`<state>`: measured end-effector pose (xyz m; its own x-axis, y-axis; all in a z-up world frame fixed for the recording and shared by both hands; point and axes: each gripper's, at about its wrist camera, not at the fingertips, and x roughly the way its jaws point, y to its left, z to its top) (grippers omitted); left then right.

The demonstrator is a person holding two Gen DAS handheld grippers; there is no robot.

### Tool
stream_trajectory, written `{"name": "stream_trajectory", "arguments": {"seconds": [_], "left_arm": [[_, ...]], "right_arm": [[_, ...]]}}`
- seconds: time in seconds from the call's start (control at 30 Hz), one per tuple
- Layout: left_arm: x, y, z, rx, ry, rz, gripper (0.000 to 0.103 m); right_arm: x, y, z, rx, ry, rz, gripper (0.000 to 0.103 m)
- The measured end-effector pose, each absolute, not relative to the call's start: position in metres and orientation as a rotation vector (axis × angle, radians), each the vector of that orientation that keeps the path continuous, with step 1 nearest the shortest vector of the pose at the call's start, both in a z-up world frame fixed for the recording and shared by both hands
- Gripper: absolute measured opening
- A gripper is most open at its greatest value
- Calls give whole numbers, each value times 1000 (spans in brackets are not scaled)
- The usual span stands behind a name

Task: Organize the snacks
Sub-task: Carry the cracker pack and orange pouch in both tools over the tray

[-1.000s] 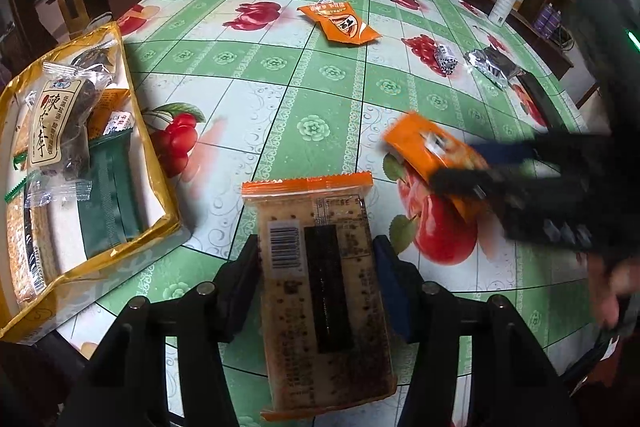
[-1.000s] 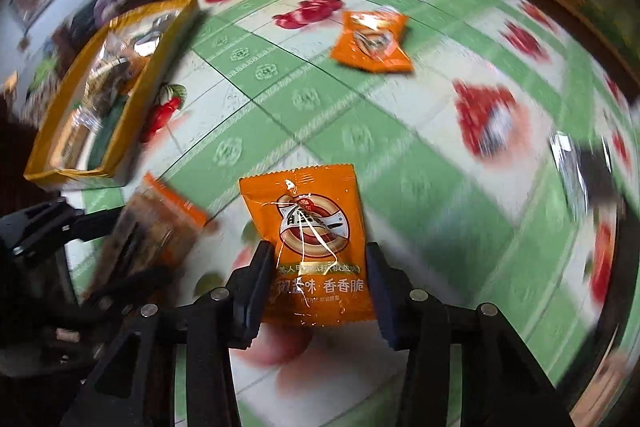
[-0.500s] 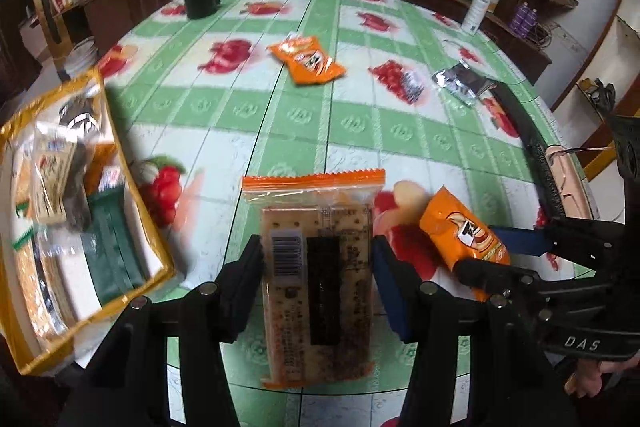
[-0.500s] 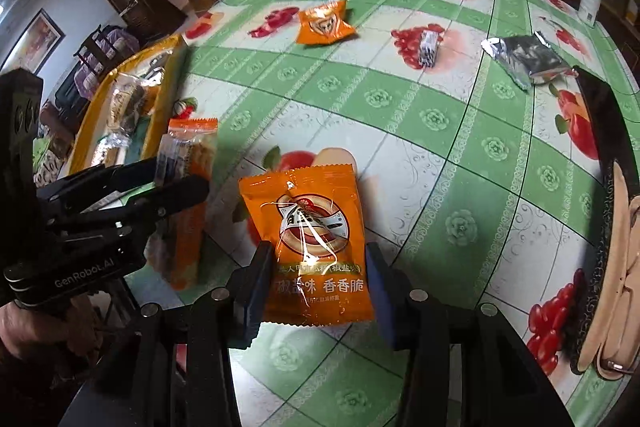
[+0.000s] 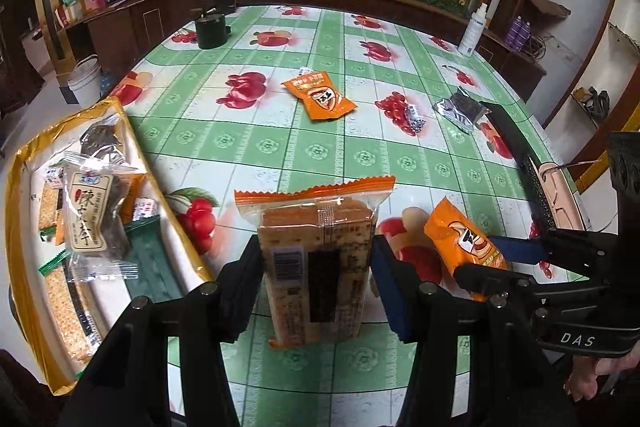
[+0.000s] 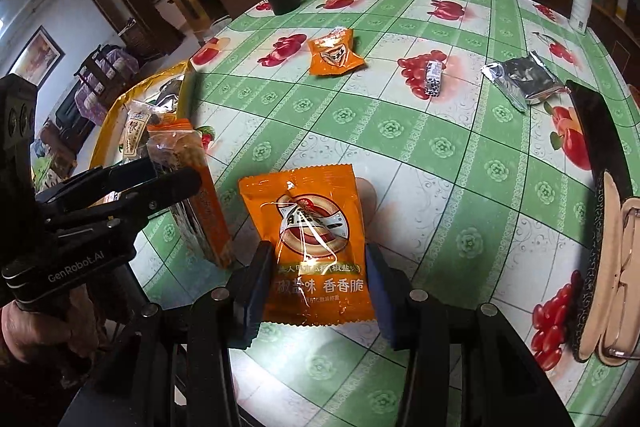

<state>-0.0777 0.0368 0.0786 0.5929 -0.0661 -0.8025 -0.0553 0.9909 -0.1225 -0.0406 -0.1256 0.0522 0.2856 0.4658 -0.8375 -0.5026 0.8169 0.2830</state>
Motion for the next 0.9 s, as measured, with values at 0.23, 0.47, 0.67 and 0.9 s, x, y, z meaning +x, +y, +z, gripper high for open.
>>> {"name": "stream_trajectory", "arguments": {"seconds": [0.23, 0.47, 0.67, 0.9], "left_arm": [[-86, 51, 83, -128, 918, 31, 52], [-95, 71, 86, -150, 903, 70, 52], [-104, 84, 90, -179, 883, 93, 52], [-116, 92, 98, -204, 847, 123, 52]], "right_arm": [[-44, -114, 53, -31, 1102, 662, 49], [-48, -98, 54, -49, 1103, 691, 49], [-52, -82, 56, -79, 1097, 723, 49], [-55, -70, 60, -106, 1085, 755, 49]]}}
